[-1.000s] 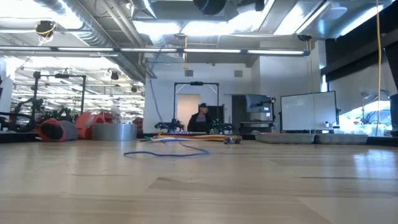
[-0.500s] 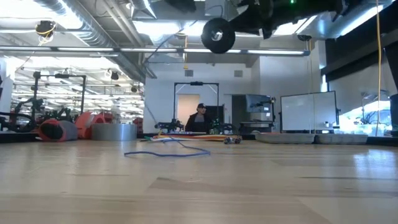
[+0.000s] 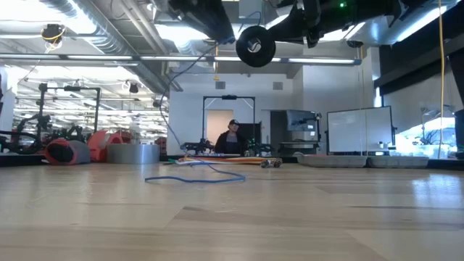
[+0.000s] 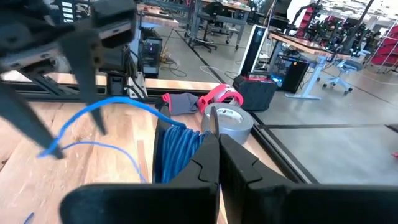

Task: Coil cords
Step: Coil the blue wire on the black spool

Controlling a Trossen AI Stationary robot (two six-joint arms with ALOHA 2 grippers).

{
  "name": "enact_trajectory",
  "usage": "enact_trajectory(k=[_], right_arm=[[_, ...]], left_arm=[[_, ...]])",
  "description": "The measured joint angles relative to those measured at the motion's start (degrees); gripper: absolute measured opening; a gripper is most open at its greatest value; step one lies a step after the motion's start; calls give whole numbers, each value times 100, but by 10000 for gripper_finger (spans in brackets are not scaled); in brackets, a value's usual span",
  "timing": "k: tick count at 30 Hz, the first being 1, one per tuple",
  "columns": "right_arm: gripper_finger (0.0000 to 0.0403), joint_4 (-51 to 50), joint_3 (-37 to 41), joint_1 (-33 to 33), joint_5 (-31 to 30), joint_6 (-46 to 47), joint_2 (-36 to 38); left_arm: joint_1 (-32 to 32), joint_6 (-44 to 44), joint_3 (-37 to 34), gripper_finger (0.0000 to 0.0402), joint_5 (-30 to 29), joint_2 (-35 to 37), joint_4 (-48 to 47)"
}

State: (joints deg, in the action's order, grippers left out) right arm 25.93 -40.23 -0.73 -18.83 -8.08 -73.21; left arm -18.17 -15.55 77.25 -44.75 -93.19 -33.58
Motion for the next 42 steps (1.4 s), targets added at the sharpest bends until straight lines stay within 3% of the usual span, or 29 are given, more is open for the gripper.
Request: enact_trajectory(k=[12,21,27,35,42], right_arm=[[1,-46,0,0,0,-7,-2],[1,-50,-2,-4,0,-9,-2],[1,-52,-2,-4,0,-11,-2],[1,-51,-4,-4,0,-11,-2],[1,-39,-4,-4,22,13,-2]], left_arm=[[-196,89,0,148,123,5,28],[148,-158,0,144,107,5,-1],[51,-22,0,105,114,5,20],[-36,467,0,11,110,5,323],[-22,1034,6,4,109,-70,1442]])
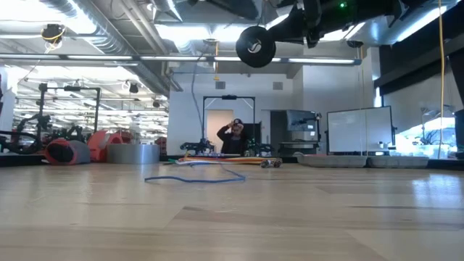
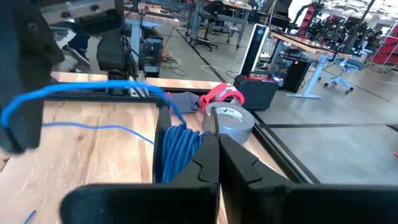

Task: Coil cords
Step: Coil the blue wire on the black spool

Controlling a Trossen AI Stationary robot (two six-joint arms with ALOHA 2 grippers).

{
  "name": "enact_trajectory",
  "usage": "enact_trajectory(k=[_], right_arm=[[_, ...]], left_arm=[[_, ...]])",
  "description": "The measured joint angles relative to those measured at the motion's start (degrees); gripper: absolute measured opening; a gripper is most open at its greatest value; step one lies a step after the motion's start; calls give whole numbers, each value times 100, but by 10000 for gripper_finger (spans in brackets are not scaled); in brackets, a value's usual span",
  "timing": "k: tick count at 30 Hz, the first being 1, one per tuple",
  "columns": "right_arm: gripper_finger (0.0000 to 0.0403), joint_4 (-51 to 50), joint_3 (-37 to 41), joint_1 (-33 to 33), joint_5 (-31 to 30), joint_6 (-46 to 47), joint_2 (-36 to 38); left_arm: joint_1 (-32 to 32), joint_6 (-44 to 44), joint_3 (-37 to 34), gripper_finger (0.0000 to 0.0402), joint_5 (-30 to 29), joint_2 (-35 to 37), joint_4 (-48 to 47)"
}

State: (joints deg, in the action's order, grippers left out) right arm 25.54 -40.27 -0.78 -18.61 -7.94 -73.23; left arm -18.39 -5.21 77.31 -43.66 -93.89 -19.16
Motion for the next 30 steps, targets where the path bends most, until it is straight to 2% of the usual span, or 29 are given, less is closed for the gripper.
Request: enact_trajectory(k=[10,20,28,30], right_arm=[[1,365,-2,0,645,212,0],[1,867,-15,-407,608,173,154],[1,-251,-217,-692,196,-134,1055],[1,-314,-370,-801,78,-164,1329]], left_arm=[[484,411,-2,4,225,-653,1153],[675,-171,-2,5,243,-706,-129],[682,-96,27,8,189,-673,-148],[682,-79,-14,8,259,-692,-394]])
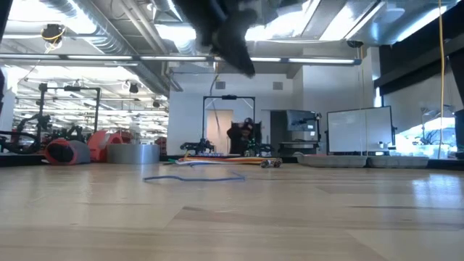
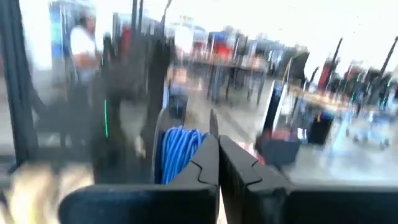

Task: Coil cords
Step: Coil the blue wire on the black spool

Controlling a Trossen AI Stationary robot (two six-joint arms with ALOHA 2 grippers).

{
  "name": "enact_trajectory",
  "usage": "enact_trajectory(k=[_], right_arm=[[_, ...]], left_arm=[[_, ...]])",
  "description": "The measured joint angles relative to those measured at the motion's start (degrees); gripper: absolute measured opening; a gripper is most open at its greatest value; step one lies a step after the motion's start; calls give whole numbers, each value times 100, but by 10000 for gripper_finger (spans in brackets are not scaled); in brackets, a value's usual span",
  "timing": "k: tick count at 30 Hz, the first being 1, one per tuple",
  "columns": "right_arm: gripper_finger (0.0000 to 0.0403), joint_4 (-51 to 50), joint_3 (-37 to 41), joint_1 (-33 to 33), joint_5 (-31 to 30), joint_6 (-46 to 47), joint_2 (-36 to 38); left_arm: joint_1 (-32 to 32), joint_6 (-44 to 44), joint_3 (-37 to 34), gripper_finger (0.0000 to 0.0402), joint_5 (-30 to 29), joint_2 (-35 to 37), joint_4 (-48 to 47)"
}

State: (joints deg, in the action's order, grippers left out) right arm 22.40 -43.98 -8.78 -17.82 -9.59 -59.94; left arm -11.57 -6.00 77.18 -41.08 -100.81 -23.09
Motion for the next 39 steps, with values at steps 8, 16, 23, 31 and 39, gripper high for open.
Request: enact_trajectory(k=[8,16,23,31,39], right_arm=[[1,-915,-263,-420,-103,-132,901],[1,-1751,-250,-553,-409,-107,1086],[1,-1839,-253,-546,-477,-119,970],[1,-1828,-257,-546,-758,-246,985],[1,-1927,-254,-546,-691,-265,913]], left_arm=[[2,-86,8,4,-10,-9,-227],[-13,43,5,1,563,-15,-112],[-15,-127,5,9,756,-11,-57],[-24,-5,92,102,1769,7,-382],[-44,440,394,145,1743,164,118]])
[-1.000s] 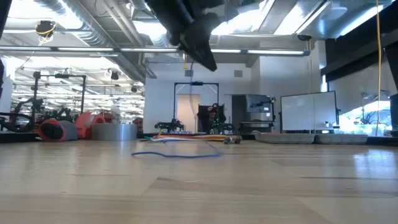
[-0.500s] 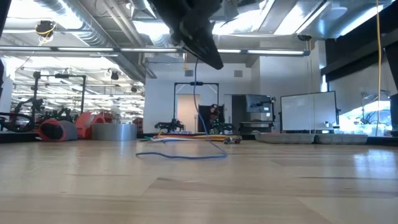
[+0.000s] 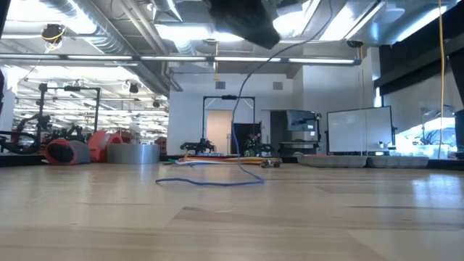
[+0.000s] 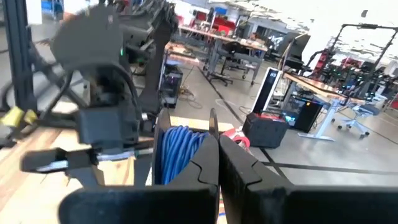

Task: Coil cords
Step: Coil the blue wire on the black spool

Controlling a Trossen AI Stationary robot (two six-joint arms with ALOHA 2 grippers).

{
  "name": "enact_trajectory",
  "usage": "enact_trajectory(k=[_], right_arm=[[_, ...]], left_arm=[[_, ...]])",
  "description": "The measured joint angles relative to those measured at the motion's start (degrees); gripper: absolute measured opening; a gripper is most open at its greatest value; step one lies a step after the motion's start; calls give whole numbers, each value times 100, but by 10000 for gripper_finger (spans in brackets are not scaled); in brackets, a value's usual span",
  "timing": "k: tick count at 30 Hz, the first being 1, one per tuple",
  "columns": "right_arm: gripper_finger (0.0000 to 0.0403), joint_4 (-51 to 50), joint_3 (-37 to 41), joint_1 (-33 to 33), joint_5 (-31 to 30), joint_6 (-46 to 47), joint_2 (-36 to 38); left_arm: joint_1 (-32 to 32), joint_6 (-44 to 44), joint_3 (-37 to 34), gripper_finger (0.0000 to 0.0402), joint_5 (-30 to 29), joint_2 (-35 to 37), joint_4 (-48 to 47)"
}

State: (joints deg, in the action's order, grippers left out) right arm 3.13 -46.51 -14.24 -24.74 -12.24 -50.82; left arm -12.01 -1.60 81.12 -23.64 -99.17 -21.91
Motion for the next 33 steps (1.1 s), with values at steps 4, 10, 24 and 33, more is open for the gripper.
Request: enact_trajectory(k=[4,10,24,33], right_arm=[[1,10,3,0,175,-5,-187],[1,80,12,13,128,-27,-459],[1,357,12,13,-376,-231,-1071],[1,314,12,2,-465,-276,-1078]], left_arm=[[-2,253,-4,141,20,-125,414],[9,160,-4,139,205,-337,427],[7,-297,-8,138,1088,-571,203],[9,-534,-9,138,1410,-571,197]])
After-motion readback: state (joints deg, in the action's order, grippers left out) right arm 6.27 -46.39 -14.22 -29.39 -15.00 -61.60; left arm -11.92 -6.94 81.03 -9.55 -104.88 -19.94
